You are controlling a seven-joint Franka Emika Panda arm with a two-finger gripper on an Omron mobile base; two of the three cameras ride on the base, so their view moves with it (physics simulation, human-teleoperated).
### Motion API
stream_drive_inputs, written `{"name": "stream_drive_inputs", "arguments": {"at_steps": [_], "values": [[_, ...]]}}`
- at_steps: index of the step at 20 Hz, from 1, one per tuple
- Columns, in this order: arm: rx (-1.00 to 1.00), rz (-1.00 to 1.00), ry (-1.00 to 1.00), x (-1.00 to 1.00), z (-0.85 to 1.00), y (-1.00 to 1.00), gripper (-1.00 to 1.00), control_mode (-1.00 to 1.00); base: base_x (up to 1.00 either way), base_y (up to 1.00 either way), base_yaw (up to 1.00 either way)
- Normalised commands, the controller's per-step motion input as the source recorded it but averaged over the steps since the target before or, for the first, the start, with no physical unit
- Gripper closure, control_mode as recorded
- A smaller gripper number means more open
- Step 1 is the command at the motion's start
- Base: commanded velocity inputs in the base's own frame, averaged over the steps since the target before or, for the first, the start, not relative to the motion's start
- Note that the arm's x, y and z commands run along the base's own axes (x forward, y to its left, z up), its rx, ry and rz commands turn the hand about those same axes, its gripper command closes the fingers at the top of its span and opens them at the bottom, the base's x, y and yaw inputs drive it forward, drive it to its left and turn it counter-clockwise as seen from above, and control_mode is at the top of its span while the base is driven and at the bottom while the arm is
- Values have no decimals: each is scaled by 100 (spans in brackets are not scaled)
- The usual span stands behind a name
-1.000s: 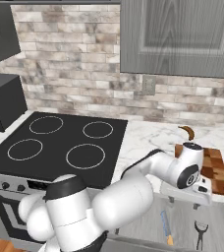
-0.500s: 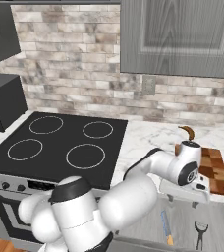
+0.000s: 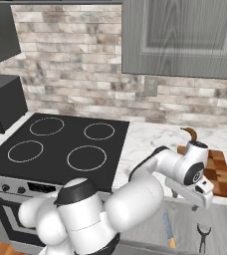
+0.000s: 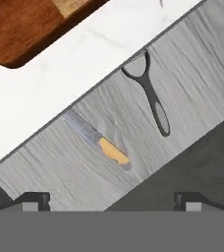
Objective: Open the drawer on the right and place the cutting tools on the cutting board.
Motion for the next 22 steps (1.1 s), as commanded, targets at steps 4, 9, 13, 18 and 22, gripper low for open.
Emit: {"name": "stream_drive_inputs", "arguments": {"at_steps": [4,9,13,18,22], "values": [[0,-61,7,64,0,0,-100,-100,0,0,0],[0,-15,27,100,0,0,-100,-100,0,0,0],[0,-2,30,100,0,0,-100,-100,0,0,0],[0,8,21,-15,-32,-1,-100,-100,0,0,0],[0,21,6,-87,-54,0,-100,-100,0,0,0]]}}
